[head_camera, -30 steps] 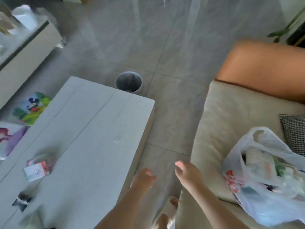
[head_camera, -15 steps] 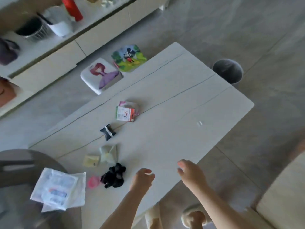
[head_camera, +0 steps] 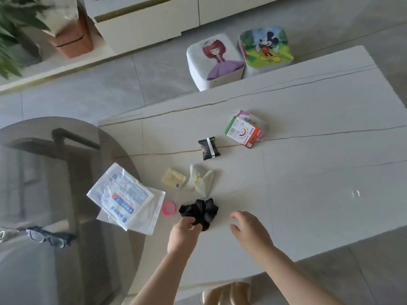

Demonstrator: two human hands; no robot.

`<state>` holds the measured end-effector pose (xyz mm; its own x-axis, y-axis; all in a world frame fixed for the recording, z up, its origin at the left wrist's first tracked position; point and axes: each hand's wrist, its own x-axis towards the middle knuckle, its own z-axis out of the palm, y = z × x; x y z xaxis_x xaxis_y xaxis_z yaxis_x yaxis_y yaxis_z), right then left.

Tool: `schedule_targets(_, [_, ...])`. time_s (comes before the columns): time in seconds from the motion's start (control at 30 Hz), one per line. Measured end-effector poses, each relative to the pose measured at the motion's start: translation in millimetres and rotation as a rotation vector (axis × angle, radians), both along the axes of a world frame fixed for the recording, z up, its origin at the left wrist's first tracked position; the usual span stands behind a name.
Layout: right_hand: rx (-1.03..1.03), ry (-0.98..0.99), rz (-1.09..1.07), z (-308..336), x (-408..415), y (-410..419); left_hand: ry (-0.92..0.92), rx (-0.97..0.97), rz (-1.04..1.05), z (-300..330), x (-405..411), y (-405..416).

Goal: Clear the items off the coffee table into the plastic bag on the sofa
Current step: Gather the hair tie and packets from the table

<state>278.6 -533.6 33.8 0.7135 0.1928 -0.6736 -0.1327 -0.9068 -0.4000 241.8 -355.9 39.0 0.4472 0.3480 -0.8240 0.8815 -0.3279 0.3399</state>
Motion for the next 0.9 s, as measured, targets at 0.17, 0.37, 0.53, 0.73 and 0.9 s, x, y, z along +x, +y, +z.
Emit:
schedule_targets(0.17, [0.06,-0.049,0.056,-51,16,43,0.012,0.016,0.061,-51,-4,17])
schedule_targets(0.37, [0.144,0.059,0.187,-90,13,68,-0.078,-0.124,0.438,-88,-1,13])
schedule_targets(0.53, [0.055,-0.081,0.139,-90,39,69,-0.057,-0.098,0.504,-95,3,16])
schedule_targets(0.73, [-0.088,-0.307,0.363,-104,97,98,-0.057,-0.14,0.47,-100,-7,31])
schedule_targets(0.9, [-0.233,-0.338,0.331,-120,101,115,-0.092,-0.166,0.474,-105,-6,33])
